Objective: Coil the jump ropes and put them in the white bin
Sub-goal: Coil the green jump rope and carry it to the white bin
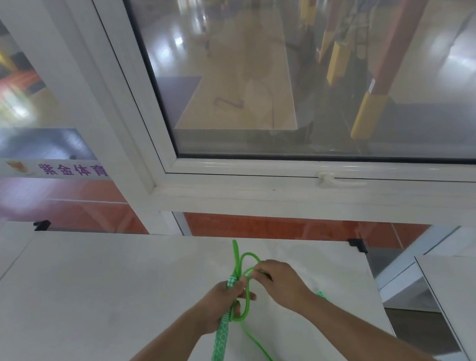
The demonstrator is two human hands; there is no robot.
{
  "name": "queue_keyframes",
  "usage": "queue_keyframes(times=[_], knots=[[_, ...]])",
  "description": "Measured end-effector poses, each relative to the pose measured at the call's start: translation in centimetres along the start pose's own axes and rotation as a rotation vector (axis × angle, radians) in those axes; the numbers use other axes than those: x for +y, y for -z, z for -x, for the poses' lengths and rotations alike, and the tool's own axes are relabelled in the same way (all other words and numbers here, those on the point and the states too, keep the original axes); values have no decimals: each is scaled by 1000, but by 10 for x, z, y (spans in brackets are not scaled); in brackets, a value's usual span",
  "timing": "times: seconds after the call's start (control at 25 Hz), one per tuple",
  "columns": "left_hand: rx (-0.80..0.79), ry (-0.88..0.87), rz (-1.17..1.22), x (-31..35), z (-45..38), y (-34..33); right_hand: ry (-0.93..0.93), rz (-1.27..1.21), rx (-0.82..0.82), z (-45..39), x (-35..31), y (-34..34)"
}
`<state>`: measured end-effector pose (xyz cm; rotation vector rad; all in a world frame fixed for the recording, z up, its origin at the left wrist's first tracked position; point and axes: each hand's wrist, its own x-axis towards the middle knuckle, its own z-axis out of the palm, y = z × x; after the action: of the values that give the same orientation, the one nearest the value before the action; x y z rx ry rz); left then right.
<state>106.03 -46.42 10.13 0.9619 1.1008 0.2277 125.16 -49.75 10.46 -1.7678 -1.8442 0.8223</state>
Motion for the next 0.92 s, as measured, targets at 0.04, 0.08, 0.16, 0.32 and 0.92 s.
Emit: queue_keyframes(times=[0.04, 0.08, 0.16, 0.32, 0.92], knots=[[-42, -9, 20, -1, 1, -5, -17, 9, 18, -2, 1, -1], [-71, -19, 19, -3, 2, -8, -33, 12, 24, -2, 1, -2], [-87, -23, -16, -6, 0, -8, -56, 26, 15, -3, 4, -5], [-120, 81, -58, -1, 0, 5, -106, 29, -3, -3, 22, 1], [374, -86, 671, 20, -14, 52, -373, -148, 260, 7, 32, 14]])
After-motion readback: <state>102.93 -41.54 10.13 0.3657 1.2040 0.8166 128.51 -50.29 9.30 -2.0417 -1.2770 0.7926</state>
